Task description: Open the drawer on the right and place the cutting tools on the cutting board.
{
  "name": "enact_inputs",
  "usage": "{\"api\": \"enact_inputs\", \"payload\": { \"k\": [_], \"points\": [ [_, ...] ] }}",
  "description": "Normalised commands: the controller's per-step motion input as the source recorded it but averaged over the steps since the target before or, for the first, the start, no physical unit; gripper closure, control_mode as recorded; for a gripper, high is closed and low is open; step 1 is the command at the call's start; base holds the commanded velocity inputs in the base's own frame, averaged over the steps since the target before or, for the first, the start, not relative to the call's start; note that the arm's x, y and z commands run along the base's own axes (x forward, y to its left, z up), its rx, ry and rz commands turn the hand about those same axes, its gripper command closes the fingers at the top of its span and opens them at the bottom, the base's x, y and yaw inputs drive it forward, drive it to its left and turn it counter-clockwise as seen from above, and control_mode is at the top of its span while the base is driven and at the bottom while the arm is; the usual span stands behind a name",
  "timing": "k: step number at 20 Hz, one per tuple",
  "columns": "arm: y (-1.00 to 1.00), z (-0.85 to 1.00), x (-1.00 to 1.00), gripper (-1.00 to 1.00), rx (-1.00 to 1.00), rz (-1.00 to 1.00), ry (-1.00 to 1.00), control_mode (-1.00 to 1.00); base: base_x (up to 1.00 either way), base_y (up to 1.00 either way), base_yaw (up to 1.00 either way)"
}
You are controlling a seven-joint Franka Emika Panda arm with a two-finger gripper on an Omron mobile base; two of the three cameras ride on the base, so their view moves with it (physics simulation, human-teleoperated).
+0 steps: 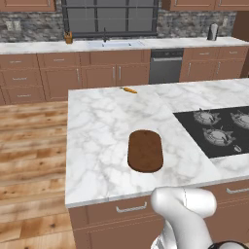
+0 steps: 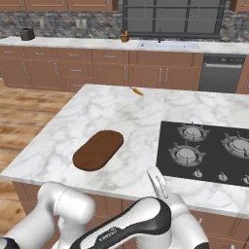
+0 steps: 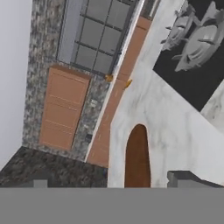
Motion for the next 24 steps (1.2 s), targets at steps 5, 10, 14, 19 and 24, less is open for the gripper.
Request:
{"api": "enact_inputs", "payload": {
  "k": [5, 10, 14, 19, 24],
  "points": [
    [-0.54, -0.64, 0.00, -1.00, 0.17, -0.17, -0.03, -1.00, 0.00, 0.00, 0.00],
    [-0.49, -0.76, 0.00, -1.00, 0.10, -0.18, 0.00, -1.00, 0.00, 0.00, 0.00],
    [-0.45, -0.74, 0.00, -1.00, 0.07, -0.15, 0.00, -1.00, 0.00, 0.00, 0.00],
    [-0.38, -0.73, 0.11, -1.00, 0.05, -0.07, 0.02, -1.00, 0.00, 0.00, 0.00],
    [-0.24, -0.61, 0.04, -1.00, 0.01, -0.01, 0.00, -1.00, 0.00, 0.00, 0.00]
  ]
}}
